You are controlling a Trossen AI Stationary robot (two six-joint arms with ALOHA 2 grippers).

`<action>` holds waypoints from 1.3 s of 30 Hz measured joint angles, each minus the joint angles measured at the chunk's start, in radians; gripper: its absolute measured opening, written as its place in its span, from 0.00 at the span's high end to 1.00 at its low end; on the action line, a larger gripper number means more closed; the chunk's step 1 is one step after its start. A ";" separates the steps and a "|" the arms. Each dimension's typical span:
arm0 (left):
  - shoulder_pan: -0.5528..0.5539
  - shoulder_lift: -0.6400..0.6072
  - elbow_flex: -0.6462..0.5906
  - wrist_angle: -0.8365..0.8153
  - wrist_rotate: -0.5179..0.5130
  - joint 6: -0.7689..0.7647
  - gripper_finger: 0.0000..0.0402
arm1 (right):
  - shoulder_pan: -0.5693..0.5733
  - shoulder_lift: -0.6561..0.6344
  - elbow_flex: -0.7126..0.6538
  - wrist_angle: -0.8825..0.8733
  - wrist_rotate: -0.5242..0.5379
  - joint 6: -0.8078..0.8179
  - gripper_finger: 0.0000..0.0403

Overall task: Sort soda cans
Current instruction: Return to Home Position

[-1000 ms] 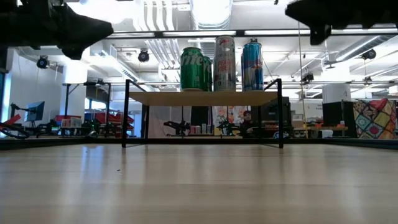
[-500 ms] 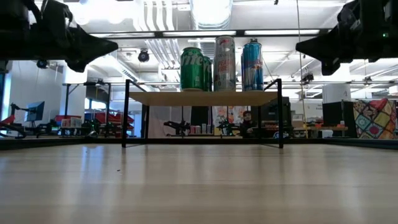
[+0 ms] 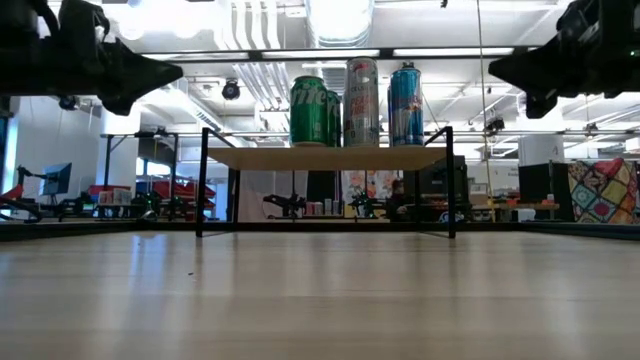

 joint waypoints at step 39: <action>-0.008 -0.331 -0.006 -0.396 0.026 -0.106 1.00 | 0.001 -0.193 -0.032 -0.305 -0.108 0.126 0.98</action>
